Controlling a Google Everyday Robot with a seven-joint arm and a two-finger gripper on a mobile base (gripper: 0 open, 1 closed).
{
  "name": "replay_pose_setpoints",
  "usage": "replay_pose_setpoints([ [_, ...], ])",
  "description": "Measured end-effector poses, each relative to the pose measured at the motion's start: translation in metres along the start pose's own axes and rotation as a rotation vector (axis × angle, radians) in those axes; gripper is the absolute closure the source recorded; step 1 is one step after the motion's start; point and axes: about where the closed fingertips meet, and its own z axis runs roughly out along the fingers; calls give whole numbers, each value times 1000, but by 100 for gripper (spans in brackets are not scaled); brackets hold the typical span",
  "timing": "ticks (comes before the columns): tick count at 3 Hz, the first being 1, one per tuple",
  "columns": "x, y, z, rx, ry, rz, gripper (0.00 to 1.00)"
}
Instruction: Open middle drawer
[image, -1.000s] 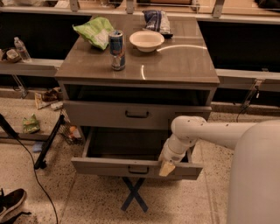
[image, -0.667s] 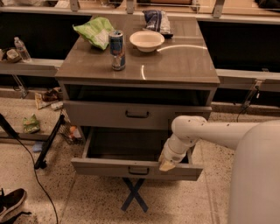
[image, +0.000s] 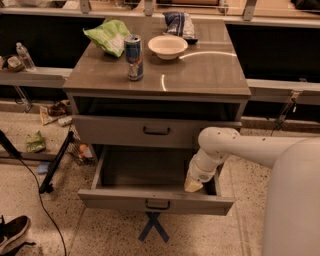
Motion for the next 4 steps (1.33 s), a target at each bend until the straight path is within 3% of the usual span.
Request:
replay_pose_setpoints([
  [2, 3, -20, 4, 87, 29, -14, 100],
  [4, 0, -39, 29, 191, 17, -41, 100],
])
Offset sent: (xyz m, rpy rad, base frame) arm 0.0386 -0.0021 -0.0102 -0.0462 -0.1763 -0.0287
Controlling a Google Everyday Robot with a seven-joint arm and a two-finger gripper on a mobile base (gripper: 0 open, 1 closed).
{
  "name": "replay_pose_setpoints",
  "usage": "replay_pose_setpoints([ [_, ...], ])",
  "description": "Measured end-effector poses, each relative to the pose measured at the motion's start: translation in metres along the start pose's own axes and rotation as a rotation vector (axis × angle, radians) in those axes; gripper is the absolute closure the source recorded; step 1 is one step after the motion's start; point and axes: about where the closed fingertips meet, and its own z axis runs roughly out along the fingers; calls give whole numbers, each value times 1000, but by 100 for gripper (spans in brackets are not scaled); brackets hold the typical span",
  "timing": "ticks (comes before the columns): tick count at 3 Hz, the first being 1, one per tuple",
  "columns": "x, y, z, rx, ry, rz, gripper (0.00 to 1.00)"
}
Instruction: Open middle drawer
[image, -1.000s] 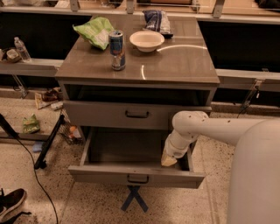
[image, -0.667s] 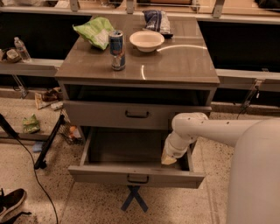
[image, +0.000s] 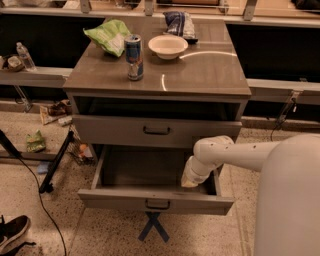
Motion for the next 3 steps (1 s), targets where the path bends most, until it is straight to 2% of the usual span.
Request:
replay_pose_setpoints([
  [1, -6, -3, 20, 13, -18, -37, 100],
  [2, -14, 10, 39, -9, -71, -112, 100],
  [3, -17, 22, 45, -38, -92, -159, 100],
])
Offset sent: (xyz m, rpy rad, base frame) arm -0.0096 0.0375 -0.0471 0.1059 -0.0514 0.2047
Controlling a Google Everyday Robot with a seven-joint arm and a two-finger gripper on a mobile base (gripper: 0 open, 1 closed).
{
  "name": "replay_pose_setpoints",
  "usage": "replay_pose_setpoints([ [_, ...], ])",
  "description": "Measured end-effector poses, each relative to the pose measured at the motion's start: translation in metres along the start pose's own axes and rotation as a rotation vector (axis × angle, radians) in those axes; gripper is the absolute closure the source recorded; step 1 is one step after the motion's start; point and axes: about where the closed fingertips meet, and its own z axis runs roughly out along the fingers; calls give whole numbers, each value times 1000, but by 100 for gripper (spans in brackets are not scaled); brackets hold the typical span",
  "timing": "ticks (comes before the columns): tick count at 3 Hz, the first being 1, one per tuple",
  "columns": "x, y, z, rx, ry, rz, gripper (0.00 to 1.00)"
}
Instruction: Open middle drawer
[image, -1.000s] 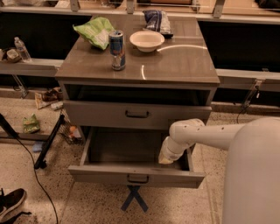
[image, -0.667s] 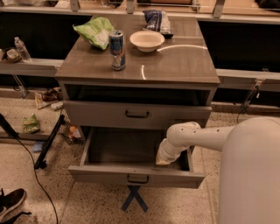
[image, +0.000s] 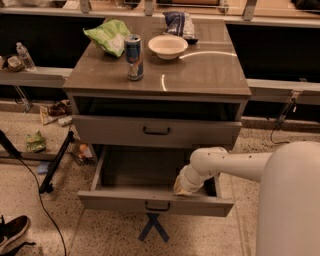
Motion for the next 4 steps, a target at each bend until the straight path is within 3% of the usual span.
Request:
replay_pose_setpoints([
  [3, -26, 60, -16, -339, -92, 77, 100],
  [4, -28, 76, -35, -340, -95, 116, 100],
])
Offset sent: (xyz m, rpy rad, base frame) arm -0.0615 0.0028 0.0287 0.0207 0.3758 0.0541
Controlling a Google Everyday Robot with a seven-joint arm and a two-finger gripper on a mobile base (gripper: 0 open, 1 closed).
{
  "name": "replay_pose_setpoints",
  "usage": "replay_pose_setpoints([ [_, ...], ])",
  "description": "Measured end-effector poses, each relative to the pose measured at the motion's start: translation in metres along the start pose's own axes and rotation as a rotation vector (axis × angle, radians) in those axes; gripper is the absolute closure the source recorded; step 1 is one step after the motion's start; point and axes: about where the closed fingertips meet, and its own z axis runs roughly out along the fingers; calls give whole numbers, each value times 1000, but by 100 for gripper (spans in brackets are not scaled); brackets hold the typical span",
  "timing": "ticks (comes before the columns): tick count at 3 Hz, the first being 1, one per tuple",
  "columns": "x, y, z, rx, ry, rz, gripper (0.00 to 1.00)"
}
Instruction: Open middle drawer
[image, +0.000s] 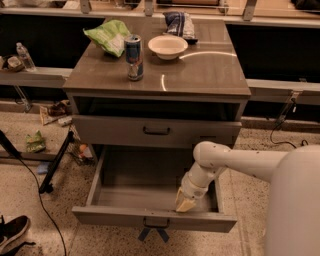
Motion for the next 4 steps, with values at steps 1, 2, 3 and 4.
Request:
replay_pose_setpoints([
  [1, 5, 25, -38, 126, 2, 53, 100],
  [2, 9, 65, -90, 241, -2, 83, 100],
  [3, 8, 108, -152, 336, -51, 86, 100],
  [4, 18, 126, -169, 368, -70, 99, 87],
])
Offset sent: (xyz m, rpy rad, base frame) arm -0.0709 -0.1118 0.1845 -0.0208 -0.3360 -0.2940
